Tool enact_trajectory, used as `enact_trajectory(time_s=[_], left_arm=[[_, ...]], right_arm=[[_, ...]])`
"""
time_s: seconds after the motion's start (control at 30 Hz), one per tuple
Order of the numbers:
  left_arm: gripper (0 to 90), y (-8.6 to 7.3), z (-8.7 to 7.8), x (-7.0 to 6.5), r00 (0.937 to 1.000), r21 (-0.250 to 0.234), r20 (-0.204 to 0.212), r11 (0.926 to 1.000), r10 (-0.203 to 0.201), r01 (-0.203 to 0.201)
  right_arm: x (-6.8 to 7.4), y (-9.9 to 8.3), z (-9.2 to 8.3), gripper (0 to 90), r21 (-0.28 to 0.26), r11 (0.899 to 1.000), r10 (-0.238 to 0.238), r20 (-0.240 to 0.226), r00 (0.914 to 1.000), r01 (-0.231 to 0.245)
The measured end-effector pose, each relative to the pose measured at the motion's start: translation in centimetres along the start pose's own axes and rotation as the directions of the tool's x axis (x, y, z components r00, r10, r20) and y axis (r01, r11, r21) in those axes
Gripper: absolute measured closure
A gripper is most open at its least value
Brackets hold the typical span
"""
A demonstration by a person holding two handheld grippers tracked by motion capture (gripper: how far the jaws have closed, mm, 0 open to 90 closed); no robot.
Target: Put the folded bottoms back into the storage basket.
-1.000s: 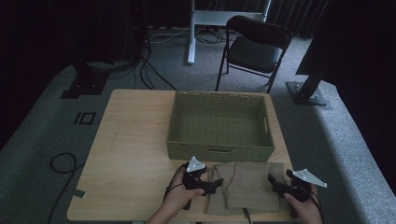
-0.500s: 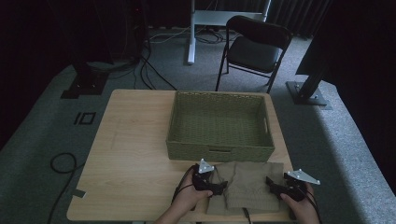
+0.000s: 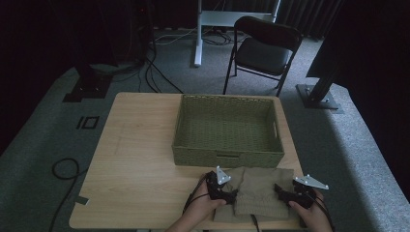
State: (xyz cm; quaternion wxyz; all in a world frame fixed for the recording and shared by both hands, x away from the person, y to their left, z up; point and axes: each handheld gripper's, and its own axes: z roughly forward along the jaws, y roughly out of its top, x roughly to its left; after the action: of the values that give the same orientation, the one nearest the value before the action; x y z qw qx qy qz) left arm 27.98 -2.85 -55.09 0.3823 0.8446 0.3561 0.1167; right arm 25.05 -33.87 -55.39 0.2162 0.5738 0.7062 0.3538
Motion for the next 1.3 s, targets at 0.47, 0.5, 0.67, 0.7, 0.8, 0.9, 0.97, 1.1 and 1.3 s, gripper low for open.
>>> enact_trajectory(time_s=[0.47,0.5,0.67,0.7,0.8,0.9,0.97,1.1,1.3], left_arm=[[76.8,0.2,0.2,-0.2,0.9971,-0.028,0.07,0.9992,-0.028,0.03],[78.3,0.2,0.2,-0.2,0.9971,-0.028,0.07,0.9991,-0.03,0.032],[81.7,0.2,-0.1,-0.3,0.995,-0.04,0.09,0.9981,-0.043,0.047],[81.9,0.2,-0.3,-0.2,0.9934,-0.043,0.102,0.9974,-0.053,0.058],[82.3,0.6,-1.0,0.2,0.9876,-0.052,0.136,0.9949,-0.079,0.086],[82.4,1.2,-1.9,0.3,0.9862,-0.072,0.148,0.9937,-0.075,0.086],[82.5,1.6,-2.6,0.4,0.9854,-0.08,0.155,0.9932,-0.071,0.084],[82.5,2.2,-4.1,0.5,0.984,-0.1,0.167,0.9918,-0.062,0.08],[82.5,3.2,-6.2,0.6,0.9847,-0.132,0.172,0.9899,-0.03,0.053]], right_arm=[[1.2,-0.2,-0.1,75.6,-0.02,1.0,-0.005,-0.084,0.9964,0.003],[1.2,-0.1,-0.1,76.4,-0.019,1.0,-0.014,-0.084,0.9964,0.012],[1.2,0.3,-0.7,79.0,-0.005,1.0,0.01,-0.097,0.9952,-0.01],[1.2,0.4,-1.0,79.1,-0.012,1.0,0.004,-0.101,0.9949,-0.006],[1.3,1.0,-1.8,79.4,-0.031,0.999,0.02,-0.121,0.9924,-0.023],[1.4,1.6,-2.7,79.4,-0.055,0.998,0.032,-0.147,0.9886,-0.04],[1.6,2.0,-3.3,79.5,-0.074,0.996,0.035,-0.156,0.9871,-0.047],[2.0,2.5,-4.0,79.5,-0.083,0.995,0.035,-0.174,0.9841,-0.05],[2.6,3.5,-5.4,79.6,-0.12,0.991,0.027,-0.198,0.9799,-0.052]])
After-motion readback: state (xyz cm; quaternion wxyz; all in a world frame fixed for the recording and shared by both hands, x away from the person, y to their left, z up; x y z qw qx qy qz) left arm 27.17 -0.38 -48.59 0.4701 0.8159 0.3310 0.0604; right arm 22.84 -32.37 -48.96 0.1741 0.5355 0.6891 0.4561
